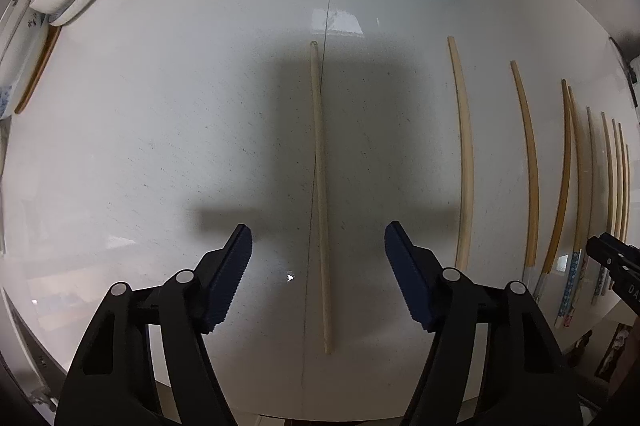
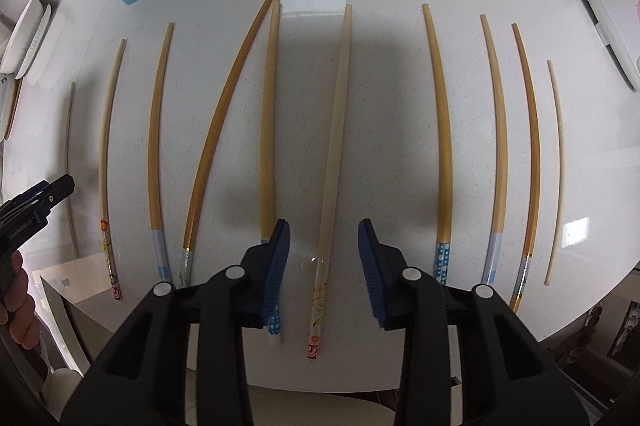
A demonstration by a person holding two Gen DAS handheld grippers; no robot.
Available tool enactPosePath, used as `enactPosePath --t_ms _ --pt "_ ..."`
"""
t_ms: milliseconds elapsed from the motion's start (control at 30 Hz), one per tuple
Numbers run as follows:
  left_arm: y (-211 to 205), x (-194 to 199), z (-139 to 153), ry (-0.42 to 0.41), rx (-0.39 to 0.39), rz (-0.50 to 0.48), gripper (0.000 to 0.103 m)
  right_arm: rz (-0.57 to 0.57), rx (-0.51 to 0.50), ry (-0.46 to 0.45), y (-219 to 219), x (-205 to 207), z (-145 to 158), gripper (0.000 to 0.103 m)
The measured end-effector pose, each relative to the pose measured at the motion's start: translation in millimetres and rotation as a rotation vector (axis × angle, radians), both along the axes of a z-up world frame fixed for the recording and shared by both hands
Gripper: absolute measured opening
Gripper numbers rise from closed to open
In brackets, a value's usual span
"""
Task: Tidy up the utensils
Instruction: 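Lower the right tool onto a chopstick with colourful printed end and close, then lift the held chopstick with the right tool toward the blue holder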
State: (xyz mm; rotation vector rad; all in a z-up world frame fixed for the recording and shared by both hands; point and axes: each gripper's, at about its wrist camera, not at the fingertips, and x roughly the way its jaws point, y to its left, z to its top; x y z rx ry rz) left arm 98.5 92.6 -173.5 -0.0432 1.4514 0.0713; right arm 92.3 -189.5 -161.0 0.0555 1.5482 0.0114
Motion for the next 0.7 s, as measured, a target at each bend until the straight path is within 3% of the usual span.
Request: enactPosePath --t_ms 300,433,700 --pt "-10.1 12.6 -5.7 0.037 -0.003 0.006 0.034 0.013 -0.006 0.044 11.6 8.3 -14.0 0.015" --pt "-15.6 10.2 -0.8 0.056 0.002 0.006 0.005 0.008 -0.018 0.05 30.2 18.8 -29.1 0.007" --pt "-17.8 5.1 5.2 0.033 -0.031 -0.001 0.004 -0.013 0.004 0.047 19.7 12.9 -26.1 0.006"
